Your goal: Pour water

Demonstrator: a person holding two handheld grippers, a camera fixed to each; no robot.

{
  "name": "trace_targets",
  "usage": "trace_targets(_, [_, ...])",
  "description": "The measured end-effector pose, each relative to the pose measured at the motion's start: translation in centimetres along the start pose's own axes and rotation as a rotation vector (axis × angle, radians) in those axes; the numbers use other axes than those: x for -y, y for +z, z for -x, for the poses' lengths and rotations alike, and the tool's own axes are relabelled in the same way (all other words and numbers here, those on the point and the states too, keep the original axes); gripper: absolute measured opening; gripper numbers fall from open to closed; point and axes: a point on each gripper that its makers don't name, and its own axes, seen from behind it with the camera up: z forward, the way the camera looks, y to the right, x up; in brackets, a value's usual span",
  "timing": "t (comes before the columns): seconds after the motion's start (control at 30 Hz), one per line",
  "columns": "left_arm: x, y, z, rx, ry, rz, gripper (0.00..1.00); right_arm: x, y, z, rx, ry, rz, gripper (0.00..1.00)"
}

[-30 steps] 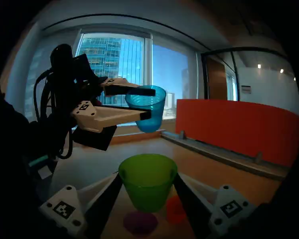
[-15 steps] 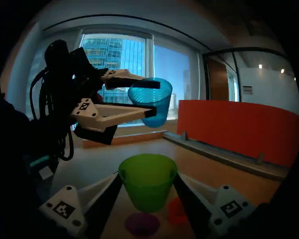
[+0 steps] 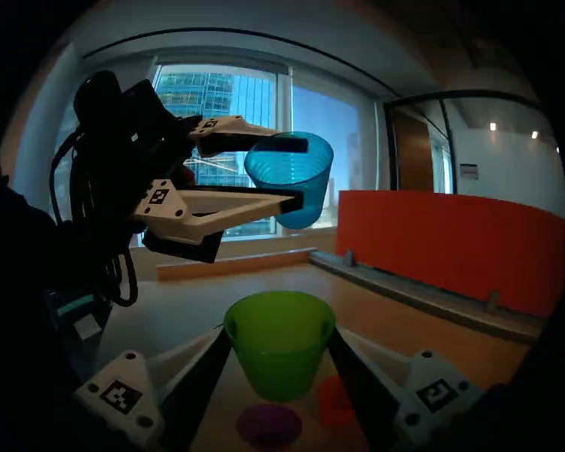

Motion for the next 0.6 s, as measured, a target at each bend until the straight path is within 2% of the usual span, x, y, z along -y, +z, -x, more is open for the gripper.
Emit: trace_targets(0.6, [-0.16,0.04,-0.48,0.006,0.130,-0.017,0.87,-0.18,-0.20,-0.15,-0.003,-0.003,0.002,0.90])
